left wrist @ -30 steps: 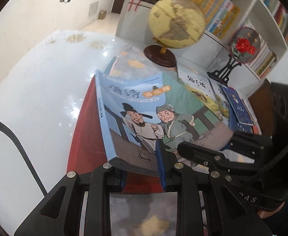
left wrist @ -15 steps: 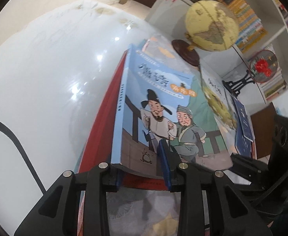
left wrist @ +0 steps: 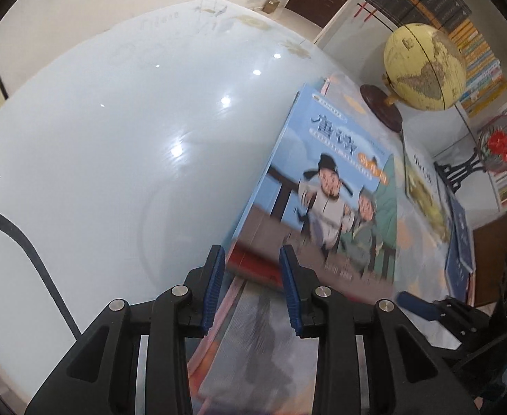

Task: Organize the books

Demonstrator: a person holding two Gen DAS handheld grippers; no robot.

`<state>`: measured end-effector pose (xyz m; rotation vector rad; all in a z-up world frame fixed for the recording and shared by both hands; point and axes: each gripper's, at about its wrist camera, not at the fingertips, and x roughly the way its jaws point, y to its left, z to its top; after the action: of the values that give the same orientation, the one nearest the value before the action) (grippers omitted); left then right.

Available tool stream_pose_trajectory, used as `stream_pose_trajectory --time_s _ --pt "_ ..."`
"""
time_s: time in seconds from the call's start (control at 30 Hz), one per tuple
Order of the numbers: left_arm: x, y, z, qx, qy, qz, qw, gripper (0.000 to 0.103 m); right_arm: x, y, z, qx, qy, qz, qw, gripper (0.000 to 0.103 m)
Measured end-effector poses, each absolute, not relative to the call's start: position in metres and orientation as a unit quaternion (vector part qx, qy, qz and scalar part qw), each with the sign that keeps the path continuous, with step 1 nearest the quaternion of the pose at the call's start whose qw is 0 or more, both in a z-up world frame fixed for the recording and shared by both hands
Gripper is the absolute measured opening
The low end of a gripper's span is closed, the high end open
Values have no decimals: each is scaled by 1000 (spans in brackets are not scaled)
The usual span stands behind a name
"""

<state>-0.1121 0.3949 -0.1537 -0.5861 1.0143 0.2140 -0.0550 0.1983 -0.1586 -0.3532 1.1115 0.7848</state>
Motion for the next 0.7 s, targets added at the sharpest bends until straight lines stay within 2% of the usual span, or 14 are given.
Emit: stream_pose_trajectory --time_s 0.1,0.23,0.43,0.57,0.7 --pt "-125 381 -148 -249 485 107 832 29 -72 166 -159 -171 509 340 772 49" --pt "-133 348 -137 -222 489 89 839 29 -91 110 -157 -173 519 284 788 50" --pt "-99 262 -110 -172 486 2 857 29 -94 34 -131 -150 511 201 822 53" --pt "-71 196 -83 -140 476 -68 866 30 -94 -22 -103 -111 474 145 861 76" --pt "-58 122 -60 -85 471 -118 870 31 -93 -83 -87 -61 448 97 887 77"
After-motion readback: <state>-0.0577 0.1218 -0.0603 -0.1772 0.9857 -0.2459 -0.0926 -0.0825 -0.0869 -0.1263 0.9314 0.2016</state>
